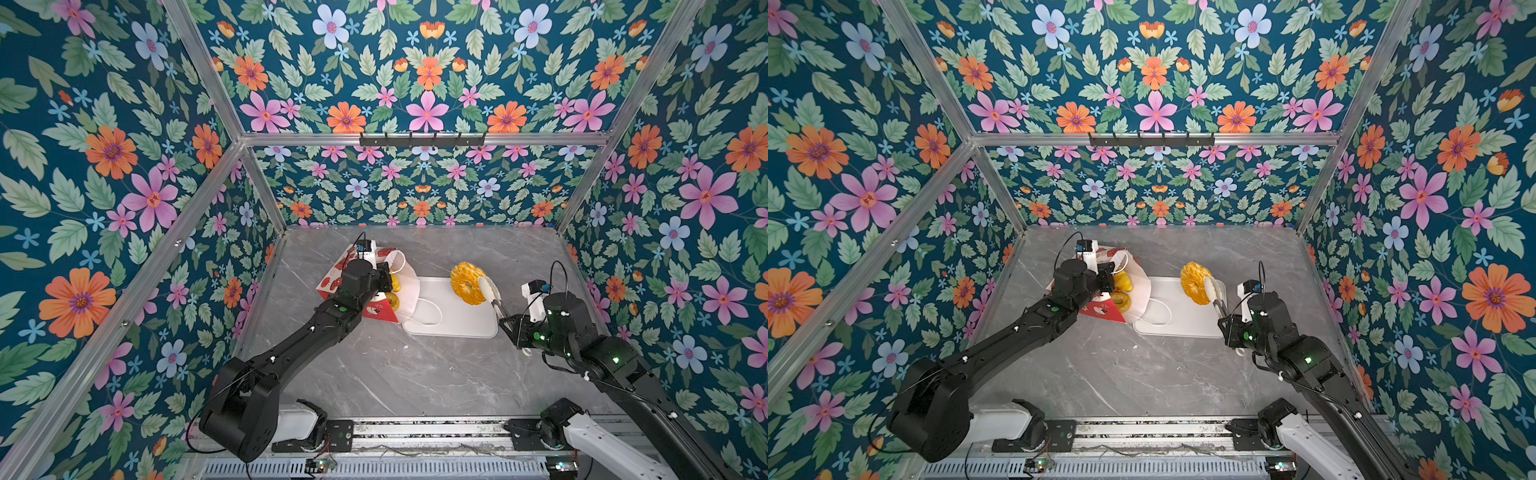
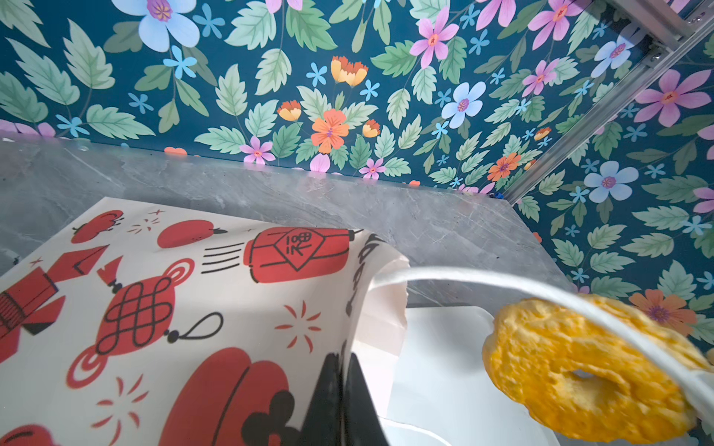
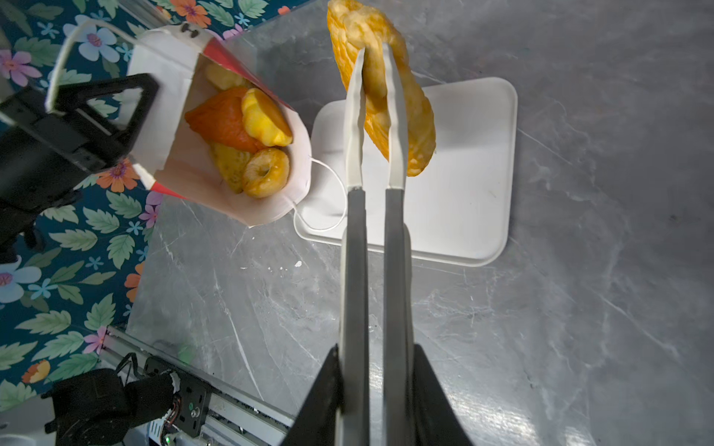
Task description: Take the fake bread out of the paper bag
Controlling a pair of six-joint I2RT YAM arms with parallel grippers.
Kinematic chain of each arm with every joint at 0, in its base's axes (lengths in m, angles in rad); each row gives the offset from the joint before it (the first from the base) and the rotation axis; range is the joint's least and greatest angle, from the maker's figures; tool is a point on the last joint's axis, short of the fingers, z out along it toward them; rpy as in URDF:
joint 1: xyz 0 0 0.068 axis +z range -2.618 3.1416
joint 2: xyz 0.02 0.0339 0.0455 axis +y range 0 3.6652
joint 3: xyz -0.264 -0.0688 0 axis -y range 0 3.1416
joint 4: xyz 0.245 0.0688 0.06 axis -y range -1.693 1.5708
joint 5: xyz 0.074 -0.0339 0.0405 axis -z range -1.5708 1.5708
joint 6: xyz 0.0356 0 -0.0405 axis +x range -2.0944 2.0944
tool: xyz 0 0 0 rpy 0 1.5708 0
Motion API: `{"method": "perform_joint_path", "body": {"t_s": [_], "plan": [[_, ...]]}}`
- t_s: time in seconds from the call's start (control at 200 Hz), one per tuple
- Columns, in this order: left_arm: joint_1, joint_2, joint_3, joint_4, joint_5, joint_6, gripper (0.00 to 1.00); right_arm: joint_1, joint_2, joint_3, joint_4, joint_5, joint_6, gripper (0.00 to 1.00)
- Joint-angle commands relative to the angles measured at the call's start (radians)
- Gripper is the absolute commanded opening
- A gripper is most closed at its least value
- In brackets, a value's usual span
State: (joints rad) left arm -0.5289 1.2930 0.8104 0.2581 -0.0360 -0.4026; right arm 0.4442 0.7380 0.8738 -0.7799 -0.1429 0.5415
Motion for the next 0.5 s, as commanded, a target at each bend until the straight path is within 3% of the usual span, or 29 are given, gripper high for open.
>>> {"method": "perform_joint_path", "body": {"t_s": [0.0, 0.24, 0.495], "plan": [[0.003, -0.031, -0.012, 0.001, -0.024, 0.012, 0.07, -0.038, 0.016, -0.035, 0.085, -0.130, 0.013, 0.05], [0.002, -0.066, -0.031, -0.022, -0.037, 0.027, 0.07, -0.051, 0.068, -0.070, 0.113, -0.179, 0.037, 0.05], [0.003, -0.078, -0.032, -0.019, -0.024, 0.028, 0.08, -0.153, 0.094, -0.105, 0.063, -0.182, 0.030, 0.05]]}}
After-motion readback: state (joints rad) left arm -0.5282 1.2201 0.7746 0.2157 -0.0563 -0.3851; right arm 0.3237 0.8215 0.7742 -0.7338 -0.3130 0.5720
